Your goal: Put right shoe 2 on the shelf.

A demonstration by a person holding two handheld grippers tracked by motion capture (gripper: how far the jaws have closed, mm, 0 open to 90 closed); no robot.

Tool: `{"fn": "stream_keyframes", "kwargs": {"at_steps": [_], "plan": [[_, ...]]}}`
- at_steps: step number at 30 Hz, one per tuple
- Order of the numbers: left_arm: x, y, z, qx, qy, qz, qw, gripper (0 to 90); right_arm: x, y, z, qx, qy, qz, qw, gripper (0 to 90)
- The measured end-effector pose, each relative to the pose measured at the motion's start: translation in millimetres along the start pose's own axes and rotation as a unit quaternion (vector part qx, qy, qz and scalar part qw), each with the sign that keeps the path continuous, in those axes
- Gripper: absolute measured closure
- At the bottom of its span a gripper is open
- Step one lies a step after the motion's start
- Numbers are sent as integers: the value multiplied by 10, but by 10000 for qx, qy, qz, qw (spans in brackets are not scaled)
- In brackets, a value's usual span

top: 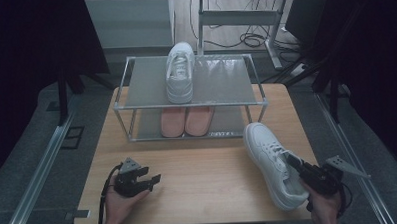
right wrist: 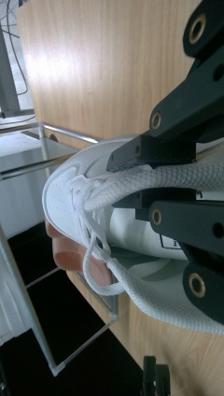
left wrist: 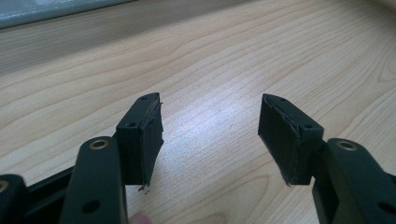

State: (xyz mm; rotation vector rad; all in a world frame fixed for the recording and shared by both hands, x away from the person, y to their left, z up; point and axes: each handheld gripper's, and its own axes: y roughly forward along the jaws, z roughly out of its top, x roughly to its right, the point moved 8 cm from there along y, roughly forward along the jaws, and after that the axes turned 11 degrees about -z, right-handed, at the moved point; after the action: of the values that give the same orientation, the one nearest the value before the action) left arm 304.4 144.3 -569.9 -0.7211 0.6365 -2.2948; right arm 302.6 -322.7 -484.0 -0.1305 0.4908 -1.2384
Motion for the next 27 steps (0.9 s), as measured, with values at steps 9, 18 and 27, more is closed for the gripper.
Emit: {"fn": "stream_keyframes", "kwargs": {"at_steps": [9,18,27], "plan": [[1,1,2,4,-2,-7,10000,403,-167,-16,81,132,-44,134,9998,820],[-7,-1,2,19,-14,2,10000,403,-411,39,147,194,-127,375,9990,820],[-19,-14,3,19,16,-1,10000,403,-591,89,211,258,-155,526,9982,820]]}}
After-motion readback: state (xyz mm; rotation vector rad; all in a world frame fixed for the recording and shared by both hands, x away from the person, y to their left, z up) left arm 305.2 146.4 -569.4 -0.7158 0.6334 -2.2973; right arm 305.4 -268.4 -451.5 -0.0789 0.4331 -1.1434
